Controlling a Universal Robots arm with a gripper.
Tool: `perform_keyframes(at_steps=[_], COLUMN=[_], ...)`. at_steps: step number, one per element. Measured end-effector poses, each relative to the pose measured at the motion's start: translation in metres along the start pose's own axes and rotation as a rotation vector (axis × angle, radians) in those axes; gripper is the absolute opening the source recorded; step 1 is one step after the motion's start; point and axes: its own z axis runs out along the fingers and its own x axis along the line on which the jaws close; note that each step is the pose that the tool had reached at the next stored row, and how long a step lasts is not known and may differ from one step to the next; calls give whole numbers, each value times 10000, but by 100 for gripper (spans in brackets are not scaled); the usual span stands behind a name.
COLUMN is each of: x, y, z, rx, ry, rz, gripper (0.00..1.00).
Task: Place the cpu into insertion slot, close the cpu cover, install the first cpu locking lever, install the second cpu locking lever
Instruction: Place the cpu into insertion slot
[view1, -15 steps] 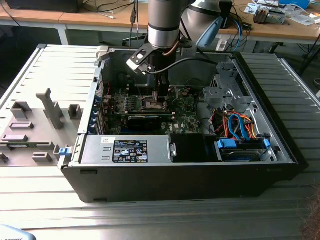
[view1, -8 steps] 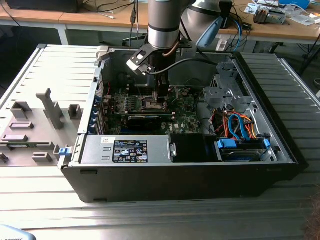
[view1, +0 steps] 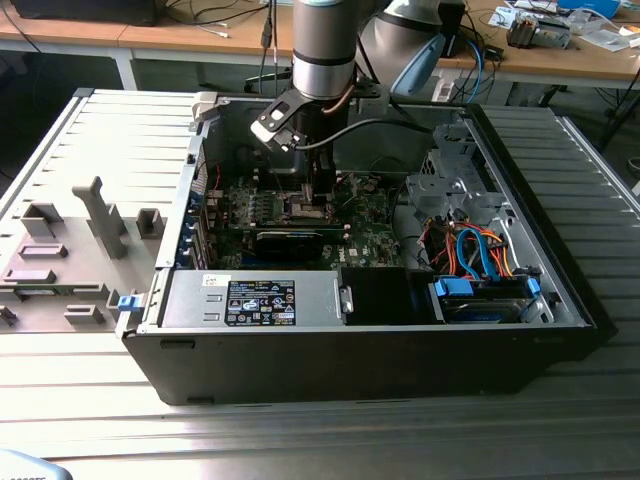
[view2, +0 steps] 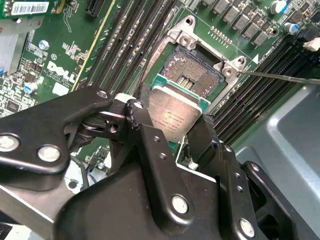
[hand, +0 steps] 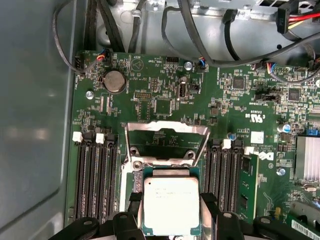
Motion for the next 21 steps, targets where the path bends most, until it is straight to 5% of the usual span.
perform_keyframes(at_steps=[2,4,21], x=[5,13,72], y=[-55,-103,-135], z=[37,129,290], rx=[0,18,19], ry=[0,-8,-9], rz=[0,419,446], gripper=[55,55,55])
